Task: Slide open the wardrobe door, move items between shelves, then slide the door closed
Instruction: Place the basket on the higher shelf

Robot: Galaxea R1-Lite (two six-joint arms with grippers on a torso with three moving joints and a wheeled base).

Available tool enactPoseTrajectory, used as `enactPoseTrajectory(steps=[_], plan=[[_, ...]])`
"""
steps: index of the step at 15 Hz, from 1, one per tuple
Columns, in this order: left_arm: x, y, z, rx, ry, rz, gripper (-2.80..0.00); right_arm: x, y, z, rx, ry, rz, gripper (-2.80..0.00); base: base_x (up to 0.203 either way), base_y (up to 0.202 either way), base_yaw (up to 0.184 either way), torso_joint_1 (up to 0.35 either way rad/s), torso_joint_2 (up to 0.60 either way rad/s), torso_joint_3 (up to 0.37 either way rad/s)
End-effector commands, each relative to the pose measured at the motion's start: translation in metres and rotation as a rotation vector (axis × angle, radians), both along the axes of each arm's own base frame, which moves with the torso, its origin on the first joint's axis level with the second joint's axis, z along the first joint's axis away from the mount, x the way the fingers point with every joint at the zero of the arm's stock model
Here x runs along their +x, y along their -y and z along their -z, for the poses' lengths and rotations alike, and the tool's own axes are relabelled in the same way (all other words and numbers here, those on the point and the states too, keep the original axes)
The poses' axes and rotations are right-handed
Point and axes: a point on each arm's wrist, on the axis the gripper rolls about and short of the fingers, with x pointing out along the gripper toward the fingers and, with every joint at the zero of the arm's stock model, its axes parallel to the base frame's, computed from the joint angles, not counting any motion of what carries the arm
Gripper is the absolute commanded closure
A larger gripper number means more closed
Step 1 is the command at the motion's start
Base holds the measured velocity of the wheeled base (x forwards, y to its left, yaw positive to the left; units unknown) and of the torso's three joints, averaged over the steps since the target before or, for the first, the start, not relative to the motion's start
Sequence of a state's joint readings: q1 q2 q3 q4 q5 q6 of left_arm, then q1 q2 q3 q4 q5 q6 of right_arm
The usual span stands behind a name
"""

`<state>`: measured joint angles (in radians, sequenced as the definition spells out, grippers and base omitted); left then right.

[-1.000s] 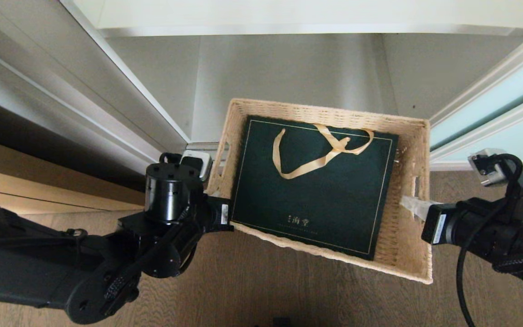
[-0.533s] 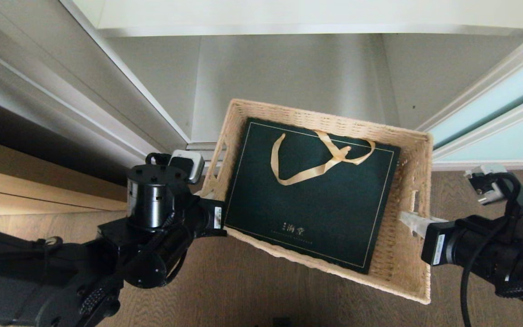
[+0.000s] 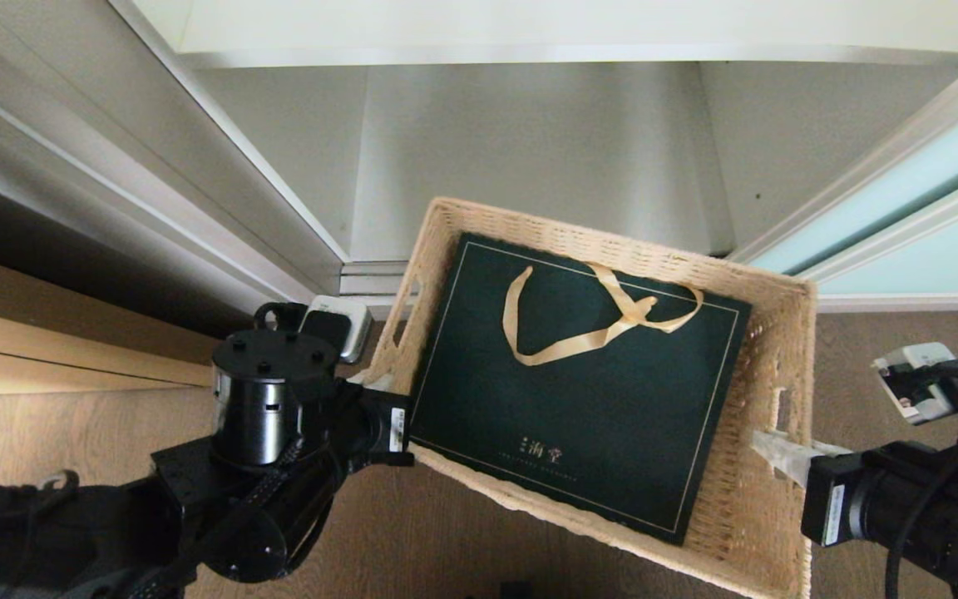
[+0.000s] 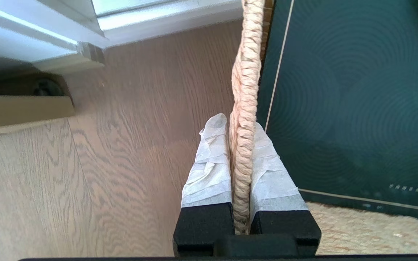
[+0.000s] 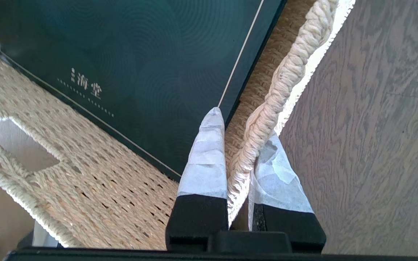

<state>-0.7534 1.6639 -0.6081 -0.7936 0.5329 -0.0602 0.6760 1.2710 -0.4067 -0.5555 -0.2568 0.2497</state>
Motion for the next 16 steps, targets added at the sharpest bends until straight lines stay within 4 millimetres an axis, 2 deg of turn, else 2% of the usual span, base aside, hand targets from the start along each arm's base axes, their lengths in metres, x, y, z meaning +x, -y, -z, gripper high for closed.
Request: enactPoseTrajectory(steps=[1,7,10,16], plan=[[-0.006,0.000,0.002,0.001,-0.003,0.007,0.00,-0.003,0.001,-0.002,0.011,0.012,-0.003,0.00,0.000,0.000,0.000,0.000,0.00,0.000],[-0.025,-0.002,0.007,0.010,-0.019,0.025,0.00,-0.019,-0.001,0.006,0.003,0.000,-0.023,0.00,0.000,0.000,0.000,0.000,0.00,0.000],[-0.025,-0.001,0.010,0.009,-0.027,0.011,0.00,-0.021,-0.002,0.007,0.014,-0.006,-0.016,0.00,0.000,0.000,0.000,0.002,0.00,0.044],[-0.021,0.003,0.007,-0.002,-0.020,0.012,0.00,-0.021,-0.001,0.007,0.018,-0.008,-0.013,0.00,0.000,0.000,0.000,0.001,0.00,0.182]])
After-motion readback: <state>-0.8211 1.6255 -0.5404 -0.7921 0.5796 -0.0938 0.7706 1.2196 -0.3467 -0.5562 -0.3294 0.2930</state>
